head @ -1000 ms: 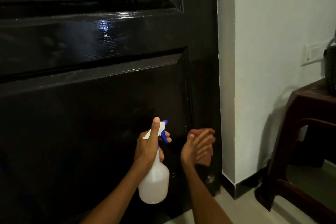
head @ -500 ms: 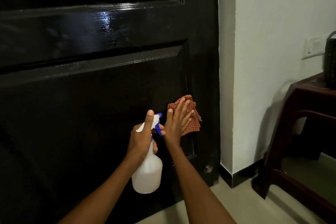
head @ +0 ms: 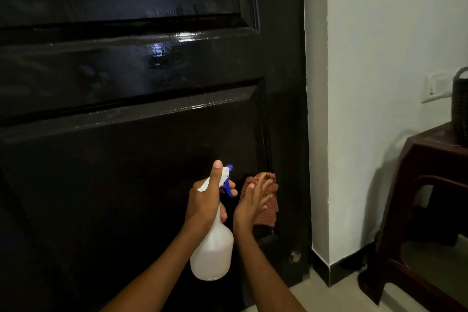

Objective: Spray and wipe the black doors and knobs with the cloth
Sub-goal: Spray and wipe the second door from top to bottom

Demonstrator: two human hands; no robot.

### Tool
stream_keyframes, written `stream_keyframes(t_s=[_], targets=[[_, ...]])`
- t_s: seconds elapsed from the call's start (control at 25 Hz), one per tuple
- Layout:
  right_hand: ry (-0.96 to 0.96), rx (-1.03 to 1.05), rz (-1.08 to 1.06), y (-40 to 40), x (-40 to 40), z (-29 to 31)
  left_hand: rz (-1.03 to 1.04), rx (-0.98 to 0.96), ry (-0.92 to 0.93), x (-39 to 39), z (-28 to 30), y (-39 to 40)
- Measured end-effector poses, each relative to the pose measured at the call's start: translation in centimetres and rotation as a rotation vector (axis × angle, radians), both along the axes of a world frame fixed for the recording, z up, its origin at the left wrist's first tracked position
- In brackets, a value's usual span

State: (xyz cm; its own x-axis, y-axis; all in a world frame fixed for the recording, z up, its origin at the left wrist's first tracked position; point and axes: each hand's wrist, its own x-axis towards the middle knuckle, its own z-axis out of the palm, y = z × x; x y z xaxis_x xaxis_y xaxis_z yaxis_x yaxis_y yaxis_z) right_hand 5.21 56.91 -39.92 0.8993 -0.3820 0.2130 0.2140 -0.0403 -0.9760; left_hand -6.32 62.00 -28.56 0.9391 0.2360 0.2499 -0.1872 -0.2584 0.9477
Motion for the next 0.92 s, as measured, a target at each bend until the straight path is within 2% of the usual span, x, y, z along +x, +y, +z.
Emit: stream_keyframes(t_s=[0.24, 0.36, 0.48, 0.68, 0.72, 0.76, 0.84, 0.92], targets=[[-0.447, -0.411, -0.12, -3.7, 4.8, 16.8, 0.012, -0.014, -0.115, 2.3, 4.8, -0.4], [-0.547, -0.602, -0.179, -6.4, 6.4, 17.5, 0.01, -0.03, -0.124, 3.8, 6.4, -1.3], [-0.406, -0.525, -0.26, -8.3, 7.4, 11.1, -0.02, -0.029, -0.111, 4.5, 6.3, -2.0], [0.272, -0.005, -0.27, -8.6, 5.7, -1.8, -0.056, -0.026, -0.021, 3.7, 2.8, -2.7], [0.361, 0.05, -0.28, -8.6, 5.5, -2.7, -0.061, -0.023, -0.005, 3.4, 2.2, -3.0], [0.432, 0.019, -0.239, -8.5, 5.2, -3.0, -0.065, -0.022, 0.006, 3.1, 1.4, -3.2], [0.377, -0.057, -0.128, -8.2, 3.5, -1.9, -0.081, -0.005, 0.02, 2.9, 0.6, -3.5], [0.227, 0.055, -0.128, -7.8, 2.5, 1.0, -0.086, -0.004, 0.03, 2.9, -0.1, -3.6]])
